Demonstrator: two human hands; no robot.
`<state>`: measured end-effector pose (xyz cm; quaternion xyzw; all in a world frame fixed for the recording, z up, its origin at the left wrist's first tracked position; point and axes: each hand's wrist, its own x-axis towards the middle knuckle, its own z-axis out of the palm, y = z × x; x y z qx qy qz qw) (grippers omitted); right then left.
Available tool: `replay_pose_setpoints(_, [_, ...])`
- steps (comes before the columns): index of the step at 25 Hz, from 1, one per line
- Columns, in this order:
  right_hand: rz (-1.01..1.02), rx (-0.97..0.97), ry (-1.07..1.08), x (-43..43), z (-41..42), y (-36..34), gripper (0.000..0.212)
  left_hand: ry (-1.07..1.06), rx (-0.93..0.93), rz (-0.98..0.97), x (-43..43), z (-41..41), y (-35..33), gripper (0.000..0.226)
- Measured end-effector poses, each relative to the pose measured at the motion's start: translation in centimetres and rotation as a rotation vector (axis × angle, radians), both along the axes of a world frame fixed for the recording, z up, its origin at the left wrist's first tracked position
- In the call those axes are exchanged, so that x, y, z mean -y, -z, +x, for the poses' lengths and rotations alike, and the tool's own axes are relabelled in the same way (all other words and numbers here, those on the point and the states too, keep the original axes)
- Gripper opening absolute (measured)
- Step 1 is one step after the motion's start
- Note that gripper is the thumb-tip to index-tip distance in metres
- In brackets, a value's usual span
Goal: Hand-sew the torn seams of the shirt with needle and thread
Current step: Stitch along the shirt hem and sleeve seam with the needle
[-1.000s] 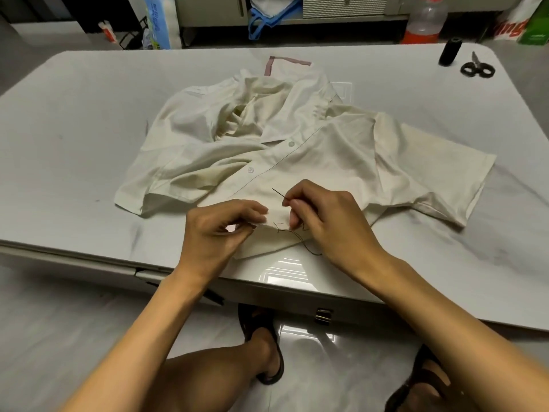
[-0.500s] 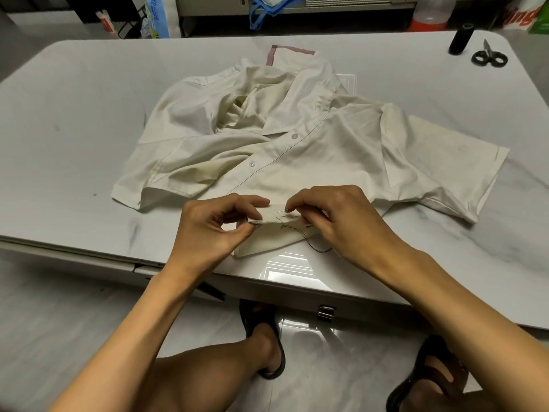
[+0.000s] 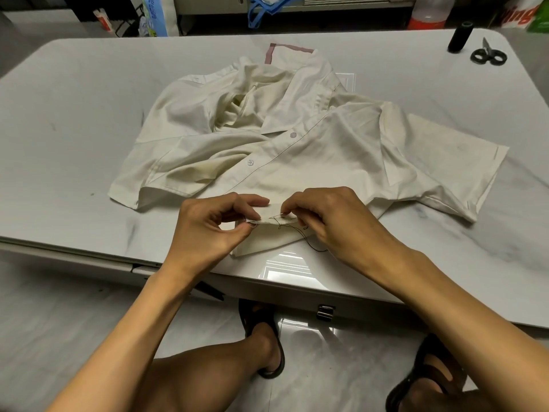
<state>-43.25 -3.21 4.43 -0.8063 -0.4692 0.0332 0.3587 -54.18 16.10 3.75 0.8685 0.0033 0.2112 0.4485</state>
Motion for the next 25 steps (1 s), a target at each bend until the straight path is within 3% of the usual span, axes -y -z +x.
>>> replay_pose_setpoints(25, [-0.011, -0.009, -0.004, -0.19, -0.08, -0.11, 0.019, 0.012, 0.016, 0.016, 0.09, 0.02, -0.20, 0.017])
